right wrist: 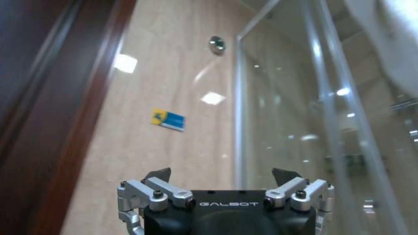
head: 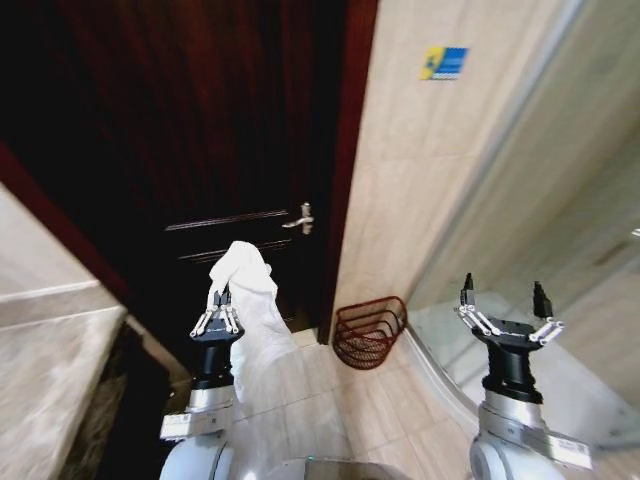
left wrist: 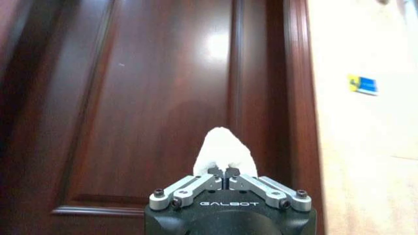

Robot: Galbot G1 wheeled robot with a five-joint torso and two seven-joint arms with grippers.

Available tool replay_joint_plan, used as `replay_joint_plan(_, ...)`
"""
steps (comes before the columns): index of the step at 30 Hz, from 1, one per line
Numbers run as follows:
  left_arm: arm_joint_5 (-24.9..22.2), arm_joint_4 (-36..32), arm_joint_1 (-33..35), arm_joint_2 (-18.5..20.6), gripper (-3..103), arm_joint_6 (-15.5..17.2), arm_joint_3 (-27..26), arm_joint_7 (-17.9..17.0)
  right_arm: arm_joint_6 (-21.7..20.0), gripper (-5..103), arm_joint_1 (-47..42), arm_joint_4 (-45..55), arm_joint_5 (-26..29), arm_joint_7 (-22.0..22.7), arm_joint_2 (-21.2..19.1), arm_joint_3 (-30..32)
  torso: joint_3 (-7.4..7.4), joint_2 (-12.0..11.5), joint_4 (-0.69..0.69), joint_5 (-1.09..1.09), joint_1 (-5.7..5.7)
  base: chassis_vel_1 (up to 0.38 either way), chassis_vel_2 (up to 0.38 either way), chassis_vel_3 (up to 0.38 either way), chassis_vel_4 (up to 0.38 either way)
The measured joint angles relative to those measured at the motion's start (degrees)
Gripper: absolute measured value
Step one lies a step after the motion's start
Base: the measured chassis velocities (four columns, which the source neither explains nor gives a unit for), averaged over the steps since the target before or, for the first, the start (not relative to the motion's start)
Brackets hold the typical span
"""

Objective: Discard the used towel into the hamper.

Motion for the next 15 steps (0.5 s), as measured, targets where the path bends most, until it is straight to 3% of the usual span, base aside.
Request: replay_joint_plan(15,-0.06,0.48,-0.16,0.0,0,0.0,0.08,0.08,0.29,100,-0.11,-0.16,-0.01,-0.03,0.06,0.03,0.0,0.0,0.0,-0.01,0.0,-0.124,-0.126,-0.121,-0.125)
